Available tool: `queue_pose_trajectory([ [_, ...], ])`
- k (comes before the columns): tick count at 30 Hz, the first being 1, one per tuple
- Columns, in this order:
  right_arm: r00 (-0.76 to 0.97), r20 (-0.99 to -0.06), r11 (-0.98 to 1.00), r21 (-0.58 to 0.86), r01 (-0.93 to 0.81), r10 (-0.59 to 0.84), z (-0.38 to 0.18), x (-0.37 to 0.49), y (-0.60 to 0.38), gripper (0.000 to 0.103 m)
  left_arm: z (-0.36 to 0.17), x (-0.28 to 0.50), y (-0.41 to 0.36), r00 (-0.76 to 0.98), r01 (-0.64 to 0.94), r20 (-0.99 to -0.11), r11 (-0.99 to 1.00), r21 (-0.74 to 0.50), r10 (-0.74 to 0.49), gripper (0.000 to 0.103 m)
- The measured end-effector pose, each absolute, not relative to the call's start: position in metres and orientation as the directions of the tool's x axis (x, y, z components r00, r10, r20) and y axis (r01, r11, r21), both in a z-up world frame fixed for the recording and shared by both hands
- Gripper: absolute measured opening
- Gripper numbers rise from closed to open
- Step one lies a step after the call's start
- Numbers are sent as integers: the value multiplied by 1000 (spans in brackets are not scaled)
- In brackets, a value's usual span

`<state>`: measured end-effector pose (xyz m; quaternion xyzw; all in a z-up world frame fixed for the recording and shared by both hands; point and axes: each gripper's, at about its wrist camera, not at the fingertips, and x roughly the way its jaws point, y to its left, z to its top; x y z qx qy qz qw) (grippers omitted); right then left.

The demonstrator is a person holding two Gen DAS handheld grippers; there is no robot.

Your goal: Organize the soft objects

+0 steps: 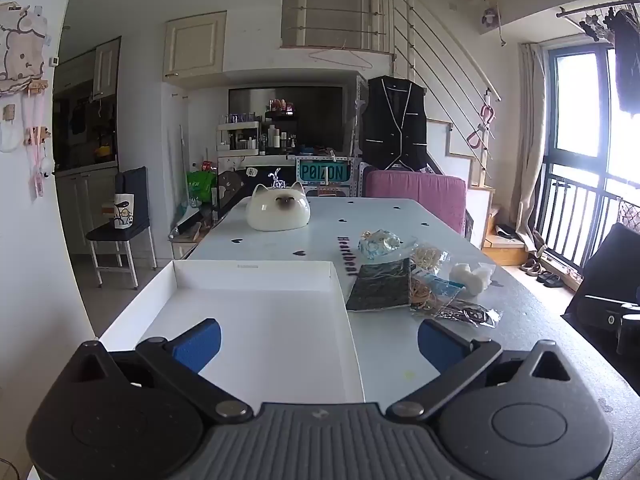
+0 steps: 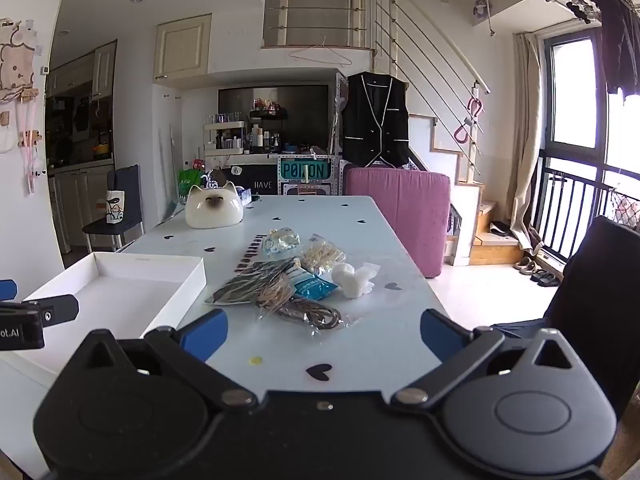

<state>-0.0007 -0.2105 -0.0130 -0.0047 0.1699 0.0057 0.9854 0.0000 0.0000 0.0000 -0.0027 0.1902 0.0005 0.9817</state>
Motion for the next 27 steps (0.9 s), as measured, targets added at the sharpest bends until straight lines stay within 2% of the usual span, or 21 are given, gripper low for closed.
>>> queue_pose_trajectory([
  [27,938,-345,1000,8,-14,16,-22,0,-212,103,-4,1,-2,925,-2,-380,1000,-6,0,103],
])
